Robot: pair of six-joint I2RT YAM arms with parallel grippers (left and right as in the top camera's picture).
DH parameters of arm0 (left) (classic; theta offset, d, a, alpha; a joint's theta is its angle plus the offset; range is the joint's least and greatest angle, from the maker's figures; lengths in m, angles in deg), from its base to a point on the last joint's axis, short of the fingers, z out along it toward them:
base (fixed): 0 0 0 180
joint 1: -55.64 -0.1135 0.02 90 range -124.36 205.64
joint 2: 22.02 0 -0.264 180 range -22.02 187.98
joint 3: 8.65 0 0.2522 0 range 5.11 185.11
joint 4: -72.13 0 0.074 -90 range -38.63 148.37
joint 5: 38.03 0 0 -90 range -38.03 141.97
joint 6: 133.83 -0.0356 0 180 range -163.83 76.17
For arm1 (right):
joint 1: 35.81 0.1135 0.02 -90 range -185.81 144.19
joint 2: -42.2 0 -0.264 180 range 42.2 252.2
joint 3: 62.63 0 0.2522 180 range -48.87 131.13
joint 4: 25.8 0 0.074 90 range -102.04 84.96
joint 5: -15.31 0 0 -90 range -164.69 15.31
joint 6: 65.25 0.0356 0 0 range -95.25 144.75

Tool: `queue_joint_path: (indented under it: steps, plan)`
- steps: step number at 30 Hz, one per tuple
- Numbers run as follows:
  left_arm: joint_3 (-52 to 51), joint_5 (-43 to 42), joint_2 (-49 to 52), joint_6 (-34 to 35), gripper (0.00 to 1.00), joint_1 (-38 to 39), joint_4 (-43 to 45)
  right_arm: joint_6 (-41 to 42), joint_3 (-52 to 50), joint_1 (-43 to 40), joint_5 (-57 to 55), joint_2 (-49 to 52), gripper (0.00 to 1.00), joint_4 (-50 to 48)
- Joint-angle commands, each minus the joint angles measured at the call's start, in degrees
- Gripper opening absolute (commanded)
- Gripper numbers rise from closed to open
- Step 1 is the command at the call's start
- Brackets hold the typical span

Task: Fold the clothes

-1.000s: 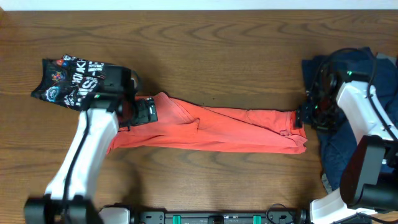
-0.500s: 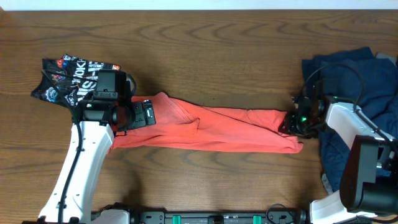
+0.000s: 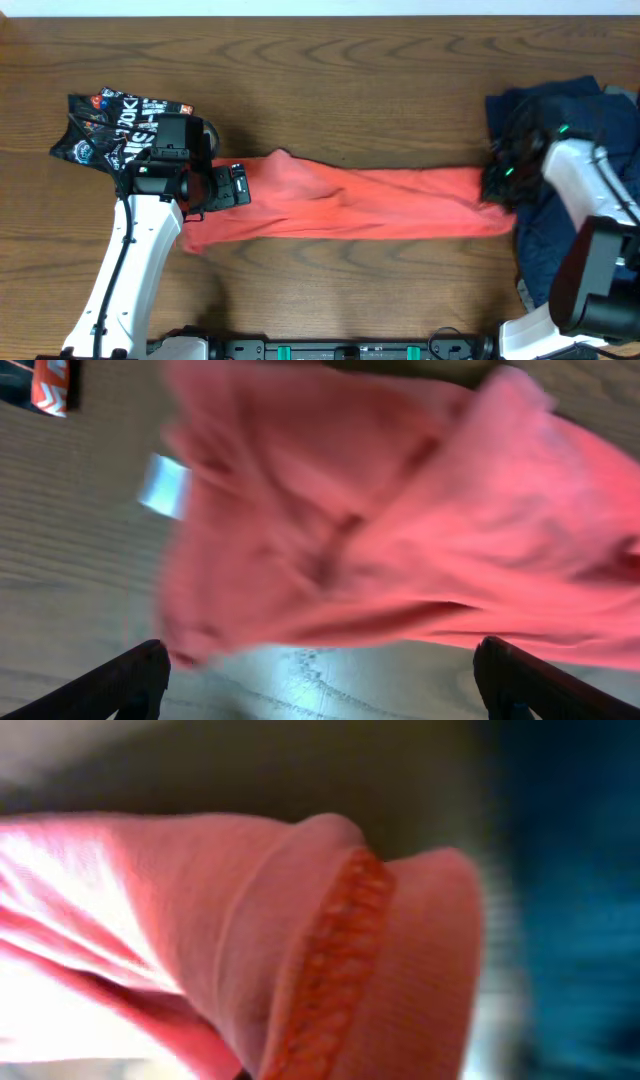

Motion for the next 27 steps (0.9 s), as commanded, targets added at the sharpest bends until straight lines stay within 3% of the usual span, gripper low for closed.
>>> queue_joint_path:
  steps: [1, 8, 15, 22, 27]
  plan:
    - [0.7, 0.1, 0.2, 0.1, 0.98, -0.3, -0.2, 1.7, 8.1, -0.1, -4.7, -0.5, 0.01, 4.6]
    - [0.7, 0.1, 0.2, 0.1, 0.98, -0.3, -0.2, 3.1, 11.7, 10.6, 2.3, -0.4, 0.01, 9.5]
    - [0.7, 0.1, 0.2, 0.1, 0.98, -0.3, -0.6, 15.2, 11.6, 26.1, 5.0, 1.0, 0.01, 3.1]
    - [0.7, 0.1, 0.2, 0.1, 0.98, -0.3, -0.9, 20.0, 11.6, 36.4, 5.0, 5.3, 0.01, -3.2]
    - [0.7, 0.1, 0.2, 0.1, 0.98, -0.3, -1.1, 20.5, 11.6, 39.6, 6.0, 8.9, 0.14, -7.7]
